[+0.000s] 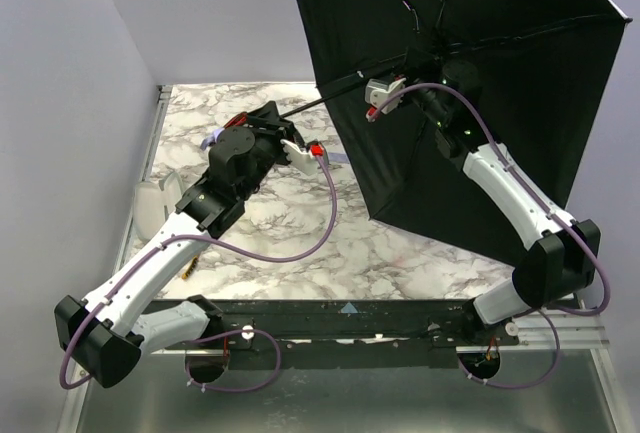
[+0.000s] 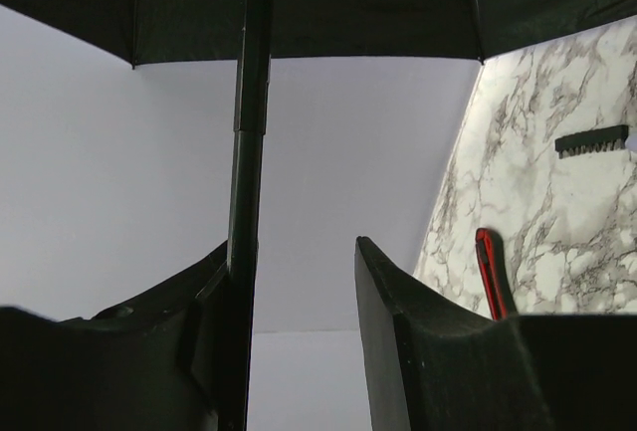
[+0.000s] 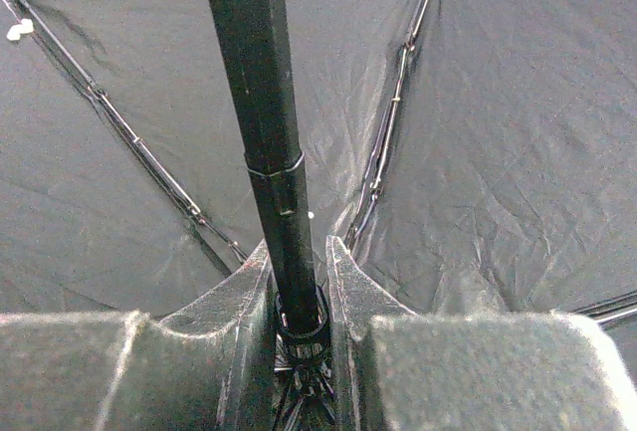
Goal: Open the umbrella
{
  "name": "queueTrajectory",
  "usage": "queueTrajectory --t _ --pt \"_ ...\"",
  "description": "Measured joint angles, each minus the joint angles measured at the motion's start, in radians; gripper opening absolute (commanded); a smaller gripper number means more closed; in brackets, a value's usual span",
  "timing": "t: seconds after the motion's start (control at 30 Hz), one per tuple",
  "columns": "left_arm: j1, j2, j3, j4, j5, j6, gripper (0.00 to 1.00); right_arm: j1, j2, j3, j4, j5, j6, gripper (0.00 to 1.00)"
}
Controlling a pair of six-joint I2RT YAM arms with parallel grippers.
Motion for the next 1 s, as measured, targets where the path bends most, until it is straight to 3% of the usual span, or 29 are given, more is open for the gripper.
queueTrajectory --t 0.63,1.0 --pt "0.023 -0.027 -0.042 0.014 0.086 -0.024 0.0 -0.096 0.036 0.016 0.028 -0.098 -0.035 0.08" --pt "0.069 -0.047 -0.088 0.031 0.135 -0.023 0.0 -0.143 0.066 0.019 0.036 -0.254 -0.051 0.08"
